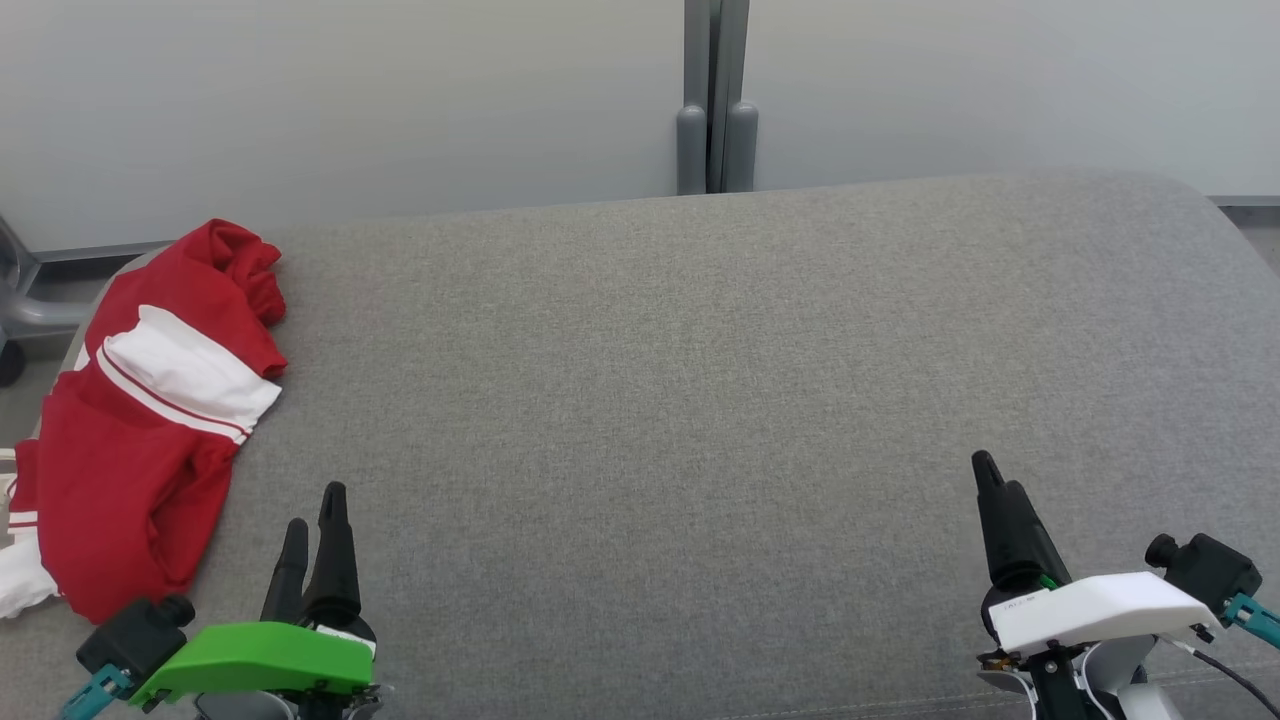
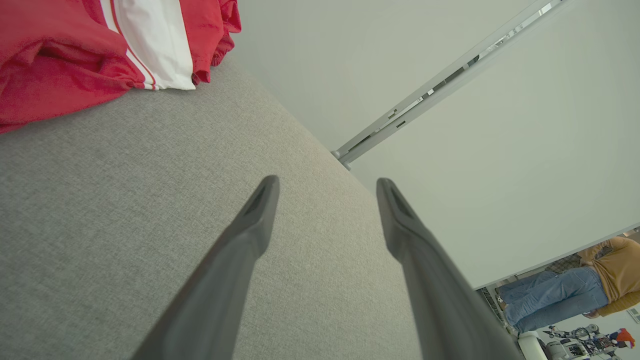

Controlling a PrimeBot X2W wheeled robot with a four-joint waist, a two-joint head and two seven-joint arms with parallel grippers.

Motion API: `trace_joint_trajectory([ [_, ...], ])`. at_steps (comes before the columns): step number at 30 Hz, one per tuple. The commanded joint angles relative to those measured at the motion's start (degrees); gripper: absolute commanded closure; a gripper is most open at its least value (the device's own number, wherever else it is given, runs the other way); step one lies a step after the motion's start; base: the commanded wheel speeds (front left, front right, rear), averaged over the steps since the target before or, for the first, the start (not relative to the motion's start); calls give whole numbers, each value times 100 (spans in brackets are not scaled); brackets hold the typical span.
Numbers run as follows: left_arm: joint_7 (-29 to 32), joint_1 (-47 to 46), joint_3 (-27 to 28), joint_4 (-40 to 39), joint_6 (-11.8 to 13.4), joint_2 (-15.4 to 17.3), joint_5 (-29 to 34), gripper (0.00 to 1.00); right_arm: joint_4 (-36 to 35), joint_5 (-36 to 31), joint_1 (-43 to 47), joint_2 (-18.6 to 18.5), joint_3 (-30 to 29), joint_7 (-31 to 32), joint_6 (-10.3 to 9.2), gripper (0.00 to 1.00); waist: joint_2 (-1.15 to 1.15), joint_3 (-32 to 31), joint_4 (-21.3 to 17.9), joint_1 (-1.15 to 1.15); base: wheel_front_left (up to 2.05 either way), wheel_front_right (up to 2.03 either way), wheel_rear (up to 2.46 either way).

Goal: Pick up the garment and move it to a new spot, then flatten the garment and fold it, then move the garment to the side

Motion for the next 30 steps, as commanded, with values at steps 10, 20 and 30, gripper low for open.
trace_joint_trajectory([
  [10, -249, -43, -205, -38, 237, 172, 1366, 0, -145, -1368, -6, -34, 162, -196, 2, 0, 0, -50, -1, 0, 0, 0, 0],
  [20, -443, 31, -322, 111, 409, 267, 2140, 0, -144, -2266, -23, -38, 216, -339, 2, 0, 0, -102, -6, 0, 0, 0, 0],
  [30, -618, 85, -475, 247, 474, 333, 2754, 0, -69, -2980, 9, -42, 278, -475, 2, 0, 0, -155, -22, 0, 0, 0, 0],
])
